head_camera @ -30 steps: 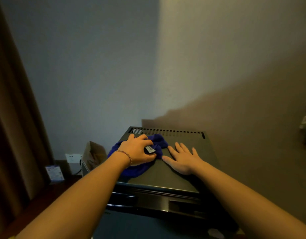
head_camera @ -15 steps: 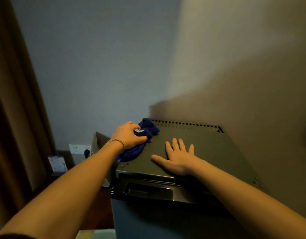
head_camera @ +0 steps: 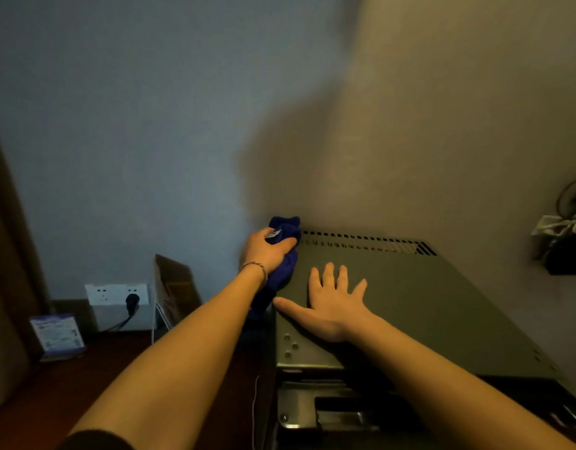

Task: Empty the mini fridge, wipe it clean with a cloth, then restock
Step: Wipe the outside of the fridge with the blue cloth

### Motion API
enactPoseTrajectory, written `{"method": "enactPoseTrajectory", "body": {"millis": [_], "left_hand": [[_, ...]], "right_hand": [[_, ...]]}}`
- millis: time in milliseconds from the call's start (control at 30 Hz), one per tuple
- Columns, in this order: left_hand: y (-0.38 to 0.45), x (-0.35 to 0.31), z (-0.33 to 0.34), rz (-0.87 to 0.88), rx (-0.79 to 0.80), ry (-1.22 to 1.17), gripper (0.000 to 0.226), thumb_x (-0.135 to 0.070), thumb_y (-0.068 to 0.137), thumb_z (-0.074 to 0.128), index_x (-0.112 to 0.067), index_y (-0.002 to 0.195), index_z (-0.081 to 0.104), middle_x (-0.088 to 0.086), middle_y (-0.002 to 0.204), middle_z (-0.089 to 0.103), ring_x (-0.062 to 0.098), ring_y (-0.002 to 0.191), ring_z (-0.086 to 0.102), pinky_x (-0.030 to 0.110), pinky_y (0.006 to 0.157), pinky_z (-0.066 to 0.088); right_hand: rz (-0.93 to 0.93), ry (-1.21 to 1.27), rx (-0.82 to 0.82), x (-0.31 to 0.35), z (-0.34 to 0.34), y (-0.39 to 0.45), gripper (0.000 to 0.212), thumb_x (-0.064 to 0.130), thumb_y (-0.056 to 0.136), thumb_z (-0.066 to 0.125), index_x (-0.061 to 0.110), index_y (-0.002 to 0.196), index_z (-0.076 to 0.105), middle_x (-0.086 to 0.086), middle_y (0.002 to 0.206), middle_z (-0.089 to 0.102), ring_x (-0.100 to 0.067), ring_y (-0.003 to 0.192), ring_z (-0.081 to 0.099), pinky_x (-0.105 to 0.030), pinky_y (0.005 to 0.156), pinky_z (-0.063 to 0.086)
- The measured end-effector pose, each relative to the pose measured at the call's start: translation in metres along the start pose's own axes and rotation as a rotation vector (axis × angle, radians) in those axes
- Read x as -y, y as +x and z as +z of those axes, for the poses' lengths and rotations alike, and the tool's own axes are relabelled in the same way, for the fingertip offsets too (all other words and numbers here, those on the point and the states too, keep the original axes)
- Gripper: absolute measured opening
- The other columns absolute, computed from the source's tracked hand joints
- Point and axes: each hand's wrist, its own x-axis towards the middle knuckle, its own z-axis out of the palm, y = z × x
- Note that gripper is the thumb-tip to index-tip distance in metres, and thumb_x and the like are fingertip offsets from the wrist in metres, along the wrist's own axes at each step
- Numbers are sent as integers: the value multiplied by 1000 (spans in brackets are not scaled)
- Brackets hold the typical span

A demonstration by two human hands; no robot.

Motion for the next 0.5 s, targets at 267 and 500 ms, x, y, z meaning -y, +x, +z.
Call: {"method": "enactPoseTrajectory", "body": {"millis": [267,500], "left_hand": [[58,11,13,-26,1,-172,44,-51,94,57,-13,114,64,7,114,65,26,108,61,28,77,43],[81,22,15,-62,27,-347,18,-28,94,61,-11,98,63,4,87,64,15,76,58,23,55,41]], "right_hand": [[15,-44,-43,36,-3,46,111,85,85,30,10,160,-6,-24,165,-12,-48,150,-15,-72,115,-5],[17,-31,-46,35,1,51,85,68,99,21,16,161,-7,-20,165,-15,-44,151,-17,-68,117,-7]]}}
